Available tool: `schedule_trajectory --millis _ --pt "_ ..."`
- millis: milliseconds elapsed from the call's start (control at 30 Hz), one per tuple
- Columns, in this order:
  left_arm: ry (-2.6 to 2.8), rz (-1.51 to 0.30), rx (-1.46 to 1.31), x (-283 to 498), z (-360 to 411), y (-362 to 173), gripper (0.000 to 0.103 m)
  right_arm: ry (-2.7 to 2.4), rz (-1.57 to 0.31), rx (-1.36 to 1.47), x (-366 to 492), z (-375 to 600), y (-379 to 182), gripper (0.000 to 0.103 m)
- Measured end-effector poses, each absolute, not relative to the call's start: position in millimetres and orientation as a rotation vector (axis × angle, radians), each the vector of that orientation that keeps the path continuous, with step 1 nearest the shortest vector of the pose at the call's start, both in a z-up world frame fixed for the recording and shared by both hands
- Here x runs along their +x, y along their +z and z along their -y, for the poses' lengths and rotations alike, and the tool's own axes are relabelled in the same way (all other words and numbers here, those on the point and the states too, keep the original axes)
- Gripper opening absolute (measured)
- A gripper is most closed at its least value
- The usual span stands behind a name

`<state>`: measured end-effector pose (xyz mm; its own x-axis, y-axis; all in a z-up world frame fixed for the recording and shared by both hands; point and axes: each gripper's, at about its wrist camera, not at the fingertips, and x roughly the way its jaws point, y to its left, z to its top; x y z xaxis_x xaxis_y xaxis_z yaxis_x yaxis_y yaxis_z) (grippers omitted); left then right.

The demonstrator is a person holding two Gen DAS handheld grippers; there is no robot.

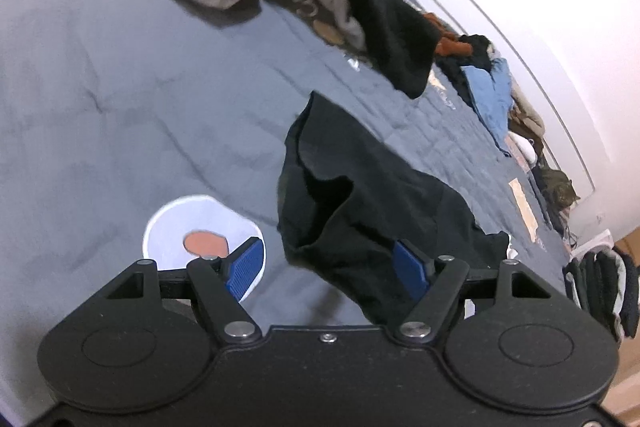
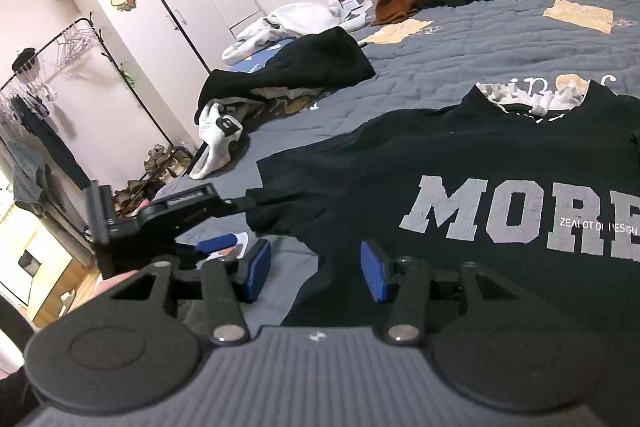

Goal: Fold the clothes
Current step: 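Grasp the unfolded black sleeve cuff with the left gripper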

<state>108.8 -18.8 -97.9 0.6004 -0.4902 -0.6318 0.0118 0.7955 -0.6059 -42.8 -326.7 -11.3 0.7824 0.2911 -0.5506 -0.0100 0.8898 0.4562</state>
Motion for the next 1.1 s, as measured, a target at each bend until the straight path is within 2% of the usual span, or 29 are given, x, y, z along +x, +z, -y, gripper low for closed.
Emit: schedule_trajectory --millis 733,833,900,933,1000,1100 --pt "-0.240 -0.889 -0.620 121 36 -113 0.068 0.184 -0.637 0.484 -60 342 -2 0.050" --pt "-0.237 -0.882 -0.624 122 36 -114 0.056 0.185 -0.639 0.483 -61 343 -2 0.050" --pt "-0.240 -0.876 -0.637 123 35 -115 0.036 0.188 -0.640 0.488 -62 344 -3 0.050" --pt "-0.239 -0.875 -0.643 122 34 -115 0.031 0.187 -0.641 0.489 -62 345 -4 0.050" --pt "-0.233 -0.852 -0.659 120 32 -111 0.013 0.185 -0.642 0.492 -63 347 -4 0.050" --pt "-0.225 -0.798 -0.681 116 29 -101 0.006 0.180 -0.644 0.498 -64 351 -5 0.050"
